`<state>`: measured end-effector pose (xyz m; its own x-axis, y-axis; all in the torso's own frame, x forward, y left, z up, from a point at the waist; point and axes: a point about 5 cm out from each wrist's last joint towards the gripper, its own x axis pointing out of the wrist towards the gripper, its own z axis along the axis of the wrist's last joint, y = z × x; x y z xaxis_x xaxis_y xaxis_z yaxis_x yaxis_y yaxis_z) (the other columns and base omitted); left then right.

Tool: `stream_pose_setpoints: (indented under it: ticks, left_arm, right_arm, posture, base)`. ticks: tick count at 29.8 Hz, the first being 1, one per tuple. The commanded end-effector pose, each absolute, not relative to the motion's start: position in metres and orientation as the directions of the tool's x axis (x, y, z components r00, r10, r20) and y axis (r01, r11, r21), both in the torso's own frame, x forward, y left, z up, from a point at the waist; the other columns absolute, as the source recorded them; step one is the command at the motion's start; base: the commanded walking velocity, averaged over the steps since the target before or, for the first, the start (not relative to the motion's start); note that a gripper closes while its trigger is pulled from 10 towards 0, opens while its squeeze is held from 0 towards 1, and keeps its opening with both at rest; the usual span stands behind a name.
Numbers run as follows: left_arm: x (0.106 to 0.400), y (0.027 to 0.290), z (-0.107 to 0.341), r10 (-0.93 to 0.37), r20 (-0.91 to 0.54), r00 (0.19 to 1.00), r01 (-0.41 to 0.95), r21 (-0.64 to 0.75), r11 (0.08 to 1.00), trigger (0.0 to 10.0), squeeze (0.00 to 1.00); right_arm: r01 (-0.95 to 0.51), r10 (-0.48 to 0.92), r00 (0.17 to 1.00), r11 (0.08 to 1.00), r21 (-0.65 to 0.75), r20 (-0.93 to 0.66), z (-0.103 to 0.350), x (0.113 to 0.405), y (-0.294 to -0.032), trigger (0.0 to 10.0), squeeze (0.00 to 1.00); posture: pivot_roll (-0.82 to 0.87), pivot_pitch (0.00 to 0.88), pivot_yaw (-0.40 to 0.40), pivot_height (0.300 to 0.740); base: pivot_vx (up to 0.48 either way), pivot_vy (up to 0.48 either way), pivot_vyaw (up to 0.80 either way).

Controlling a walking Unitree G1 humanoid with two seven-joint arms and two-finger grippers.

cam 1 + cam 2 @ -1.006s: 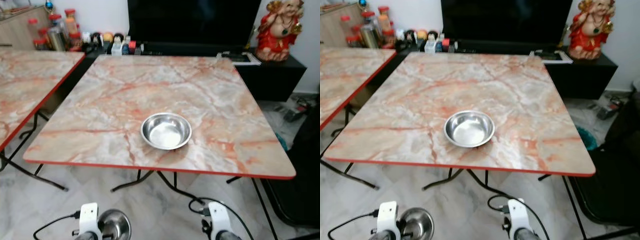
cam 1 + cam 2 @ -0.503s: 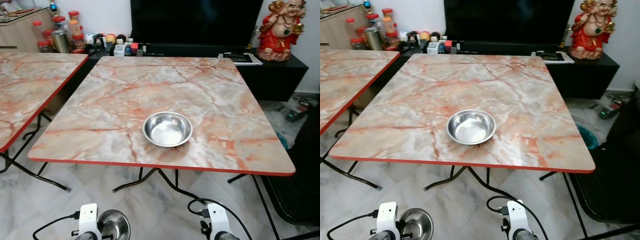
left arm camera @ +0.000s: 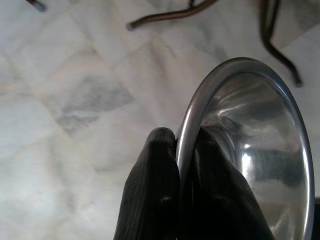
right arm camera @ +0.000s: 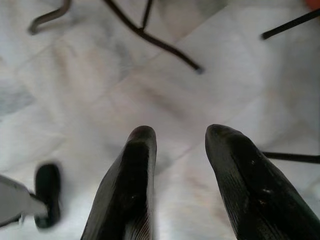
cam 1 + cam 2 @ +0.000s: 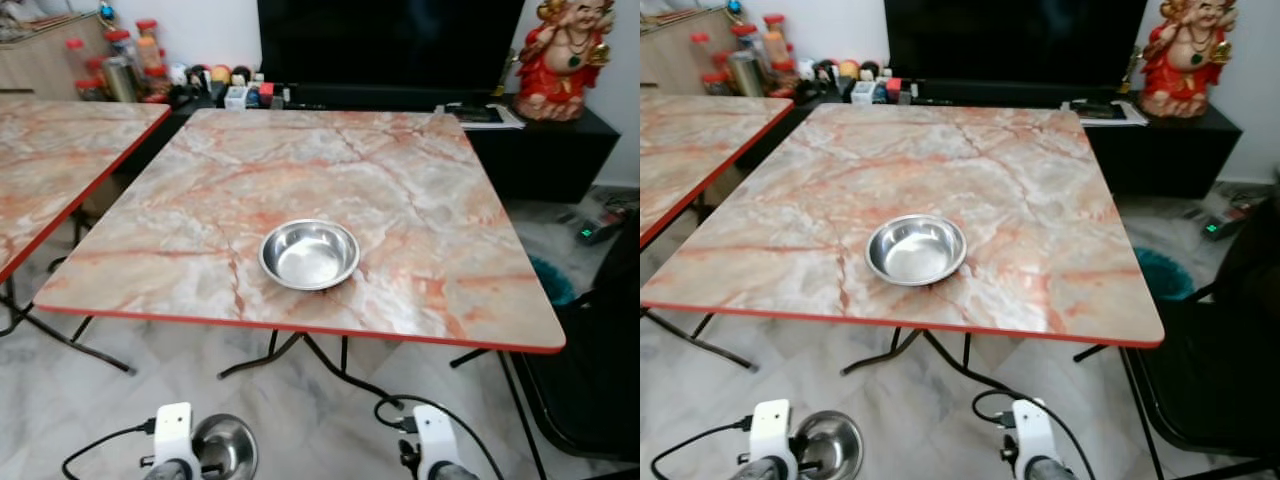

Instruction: Setting the table

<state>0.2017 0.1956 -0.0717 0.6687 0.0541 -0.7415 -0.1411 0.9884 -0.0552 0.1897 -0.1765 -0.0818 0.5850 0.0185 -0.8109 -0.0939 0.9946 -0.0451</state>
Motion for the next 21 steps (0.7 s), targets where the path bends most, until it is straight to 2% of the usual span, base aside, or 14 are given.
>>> stream_pose_setpoints:
  ticks: [1,4,13,21]
  left_arm:
    - [0.202,0.203,-0.07,0.074,-0.739,0.669,-0.144,-0.032,0.989,10.0,0.0]
    - [0.202,0.204,-0.07,0.076,-0.741,0.668,-0.143,-0.028,0.989,10.0,0.0]
    - [0.204,0.209,-0.068,0.123,-0.724,0.679,-0.189,-0.011,0.982,10.0,0.0]
    - [0.208,0.235,-0.058,0.313,-0.654,0.688,-0.369,0.055,0.928,10.0,0.0]
  right_arm:
    - [-0.101,0.033,0.595,0.994,-0.034,-0.803,-0.08,0.194,-0.17,10.0,0.0]
    - [-0.103,0.034,0.595,0.994,-0.034,-0.803,-0.08,0.194,-0.17,10.0,0.0]
    - [-0.111,0.039,0.595,0.993,-0.035,-0.803,-0.08,0.194,-0.169,10.0,0.0]
    - [-0.118,0.042,0.594,0.992,-0.036,-0.803,-0.08,0.194,-0.169,10.0,0.0]
  posture:
    - [-0.01,0.0,-0.021,0.719]
    - [-0.01,0.0,-0.023,0.719]
    - [-0.01,0.0,-0.027,0.719]
    - [-0.01,0.0,-0.034,0.719]
  base:
    - [0.0,-0.382,0.0]
    - [0.0,-0.355,0.0]
    - [0.0,0.0,0.0]
    - [0.0,0.0,0.0]
